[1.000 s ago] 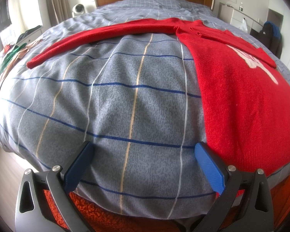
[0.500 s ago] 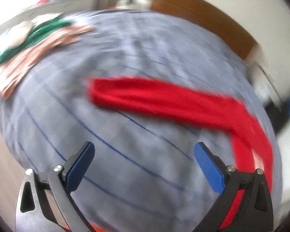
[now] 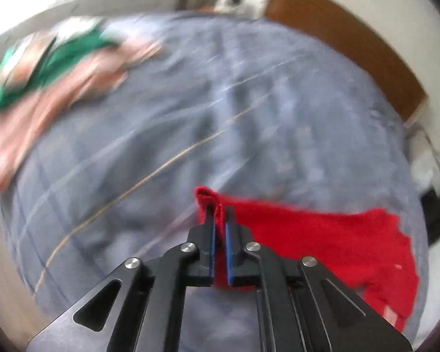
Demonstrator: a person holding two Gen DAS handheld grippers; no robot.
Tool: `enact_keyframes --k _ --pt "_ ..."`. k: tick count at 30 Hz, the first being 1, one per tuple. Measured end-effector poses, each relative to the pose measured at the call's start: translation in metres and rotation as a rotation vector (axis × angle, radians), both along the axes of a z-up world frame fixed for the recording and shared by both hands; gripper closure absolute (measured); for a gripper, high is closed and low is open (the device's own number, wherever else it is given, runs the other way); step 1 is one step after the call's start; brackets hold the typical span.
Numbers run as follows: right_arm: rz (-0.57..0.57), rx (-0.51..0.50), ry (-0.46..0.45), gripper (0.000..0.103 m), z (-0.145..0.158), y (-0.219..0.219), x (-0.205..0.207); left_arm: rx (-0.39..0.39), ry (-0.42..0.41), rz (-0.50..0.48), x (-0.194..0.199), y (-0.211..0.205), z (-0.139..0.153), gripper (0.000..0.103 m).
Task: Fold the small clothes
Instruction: 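Grasp the stretched red sleeve with the left gripper and fold it across the sweater body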
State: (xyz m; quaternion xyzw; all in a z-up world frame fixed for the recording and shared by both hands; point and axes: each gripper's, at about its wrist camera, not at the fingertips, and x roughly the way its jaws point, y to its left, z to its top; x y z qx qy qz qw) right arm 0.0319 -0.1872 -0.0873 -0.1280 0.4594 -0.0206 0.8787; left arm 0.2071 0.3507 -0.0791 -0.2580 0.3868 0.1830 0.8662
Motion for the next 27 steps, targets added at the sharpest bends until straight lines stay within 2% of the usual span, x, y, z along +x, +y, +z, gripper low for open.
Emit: enact_keyframes --k 2,4,8,10,12,14,16,17,18,21,23,25,27 --pt "-0.003 0.008 -0.009 0.002 -0.001 -0.002 0.002 0.052 -0.073 -0.100 0.018 -0.039 0.046 0.100" --pt "-0.004 0.011 -0.016 0.002 -0.003 -0.003 0.004 0.111 -0.151 -0.241 0.040 -0.096 0.096 0.099" --pt "-0.001 0.033 -0.017 0.002 -0.005 -0.008 0.006 0.173 -0.259 -0.501 0.071 -0.214 0.153 0.099" --pt "-0.011 0.039 -0.022 0.002 -0.005 -0.013 0.005 0.172 -0.290 -0.608 0.080 -0.270 0.161 0.099" --pt "-0.024 0.042 -0.027 0.002 -0.004 -0.019 0.002 0.160 -0.298 -0.701 0.090 -0.327 0.156 0.099" --pt "-0.047 0.040 -0.030 0.002 -0.005 -0.027 -0.001 0.158 -0.285 -0.790 0.091 -0.381 0.136 0.098" --pt "-0.074 0.042 -0.034 0.002 -0.005 -0.036 -0.004 0.163 -0.229 -0.859 0.096 -0.420 0.109 0.074" --pt "-0.086 0.044 -0.036 0.002 -0.005 -0.039 -0.006 0.183 -0.161 -0.876 0.092 -0.440 0.086 0.035" --pt "-0.098 0.048 -0.037 0.002 -0.004 -0.044 -0.006 0.199 -0.135 -0.874 0.086 -0.447 0.071 0.019" --pt "-0.150 0.070 -0.049 0.002 -0.003 -0.062 -0.009 0.201 -0.100 -0.940 0.054 -0.445 0.035 0.018" --pt "-0.186 0.079 -0.059 0.002 -0.004 -0.074 -0.011 0.235 -0.067 -0.952 0.037 -0.425 0.018 0.018" --pt "-0.209 0.089 -0.053 0.002 -0.007 -0.082 -0.011 0.248 -0.050 -0.921 0.022 -0.399 0.009 0.018" --pt "-0.221 0.105 -0.040 0.002 -0.012 -0.086 -0.008 0.244 -0.020 -0.840 0.020 -0.354 0.001 0.018"
